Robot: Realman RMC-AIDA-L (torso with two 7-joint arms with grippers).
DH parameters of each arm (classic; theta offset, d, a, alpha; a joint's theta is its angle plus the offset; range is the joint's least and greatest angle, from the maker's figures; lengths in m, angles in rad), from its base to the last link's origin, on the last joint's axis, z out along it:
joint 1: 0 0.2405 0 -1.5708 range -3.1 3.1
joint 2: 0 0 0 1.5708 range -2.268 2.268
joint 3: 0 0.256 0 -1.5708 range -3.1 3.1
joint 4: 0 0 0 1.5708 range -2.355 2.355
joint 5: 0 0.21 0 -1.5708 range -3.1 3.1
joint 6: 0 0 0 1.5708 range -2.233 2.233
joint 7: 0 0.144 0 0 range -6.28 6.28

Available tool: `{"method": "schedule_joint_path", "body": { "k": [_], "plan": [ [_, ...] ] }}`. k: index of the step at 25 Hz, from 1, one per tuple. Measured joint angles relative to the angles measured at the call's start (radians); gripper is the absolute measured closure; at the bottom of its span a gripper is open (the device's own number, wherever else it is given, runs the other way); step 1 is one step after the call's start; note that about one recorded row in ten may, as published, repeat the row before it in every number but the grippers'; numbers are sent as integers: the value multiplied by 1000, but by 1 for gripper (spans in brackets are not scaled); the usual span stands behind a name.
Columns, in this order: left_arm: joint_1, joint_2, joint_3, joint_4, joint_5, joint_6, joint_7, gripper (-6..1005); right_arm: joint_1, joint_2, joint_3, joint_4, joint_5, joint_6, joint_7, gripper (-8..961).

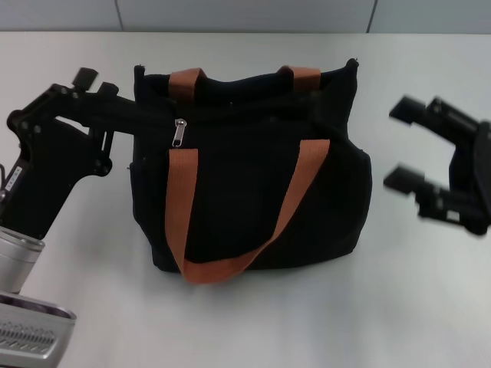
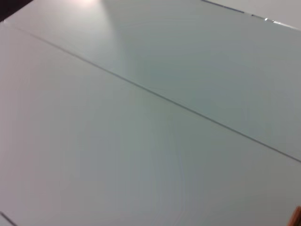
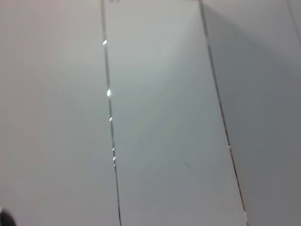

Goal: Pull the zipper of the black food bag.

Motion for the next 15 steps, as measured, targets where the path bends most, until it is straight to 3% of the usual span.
{"method": "schedule_joint_path", "body": {
  "k": [4,5,7,8,9,10,11,13,15],
  "plan": [
    [-8,0,0,0,5,10,9,843,38,-2,-8,-81,4,34,158,114],
    [-12,0,-1,0,6,13,9,882,54,-1,-36,-194,-7,62,261,114],
    [-14,0,-2,0,6,14,9,959,59,-1,-53,-243,-11,75,301,114],
    [-19,0,-3,0,6,14,10,961,71,0,-92,-345,-15,113,385,114],
    [-19,0,-3,0,6,14,10,964,71,0,-92,-345,-15,113,385,114],
    [-22,0,-8,0,2,14,11,966,87,0,-130,-443,-35,167,487,113],
    [-22,0,-8,0,2,14,11,968,87,0,-130,-443,-35,167,487,113],
    [-24,0,-20,0,2,13,11,973,117,-1,-173,-590,-122,250,662,113],
    [-24,0,-21,0,2,13,11,978,133,-1,-193,-649,-167,280,738,113]
  ]
}}
